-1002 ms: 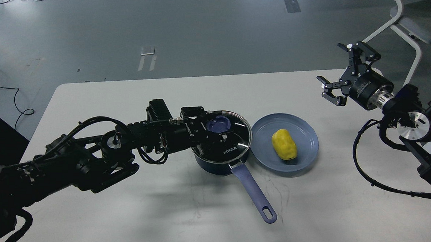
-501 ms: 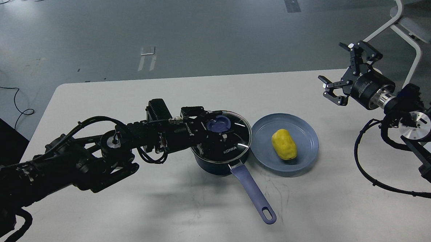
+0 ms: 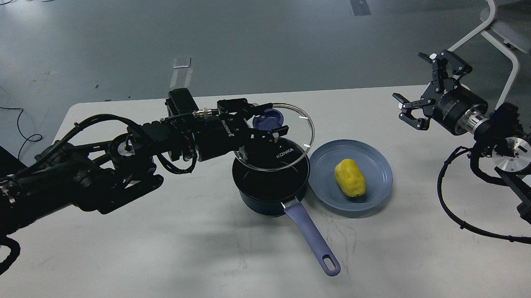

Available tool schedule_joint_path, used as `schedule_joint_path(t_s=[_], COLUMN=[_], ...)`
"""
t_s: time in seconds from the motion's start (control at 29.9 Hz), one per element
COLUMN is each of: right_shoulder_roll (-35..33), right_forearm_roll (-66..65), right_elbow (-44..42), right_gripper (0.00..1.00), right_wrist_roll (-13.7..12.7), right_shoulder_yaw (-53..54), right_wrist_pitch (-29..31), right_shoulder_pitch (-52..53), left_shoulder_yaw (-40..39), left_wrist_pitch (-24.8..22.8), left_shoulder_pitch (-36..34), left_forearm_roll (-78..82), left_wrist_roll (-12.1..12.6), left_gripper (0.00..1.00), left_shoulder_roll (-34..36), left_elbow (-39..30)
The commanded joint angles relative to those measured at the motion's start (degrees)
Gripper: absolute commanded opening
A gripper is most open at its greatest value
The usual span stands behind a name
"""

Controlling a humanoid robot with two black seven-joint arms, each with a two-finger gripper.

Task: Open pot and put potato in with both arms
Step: 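Lift the lid off the saucepan and carry it toward the robot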

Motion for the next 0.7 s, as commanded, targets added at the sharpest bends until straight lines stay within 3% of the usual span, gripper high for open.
schedule_joint_path(t_s=[0.0, 0.2, 0.27, 0.67], right_shoulder_roll=[0.2, 0.4, 0.6, 0.9], right_forearm_roll=[-0.1, 0.0, -0.1, -1.2], right_elbow=[0.1, 0.0, 0.0, 0.0], right_gripper=[1.0, 1.0, 1.0, 1.0], right_wrist_roll=[0.0, 0.0, 0.0, 0.0], right_shoulder_yaw=[-0.1, -1.1, -1.2, -1.8], right_wrist_pitch=[0.0, 0.0, 0.0, 0.0], right_shoulder_pitch=[0.3, 0.2, 0.2, 0.8], left_shoulder_yaw=[0.1, 0.3, -0.1, 0.1], left_wrist_pitch=[0.1, 1.6, 3.6, 7.8], left_shoulder_pitch=[-0.5, 1.5, 6.0, 16.4], left_forearm_roll=[0.0, -0.5, -1.2, -1.6], left_wrist_roll=[0.0, 0.0, 0.0, 0.0], left_gripper=[0.46, 0.46, 0.46, 0.46], left_shoulder_roll=[5.2, 11.7, 12.7, 12.0], left_elbow=[-0.2, 0.3, 0.8, 7.9])
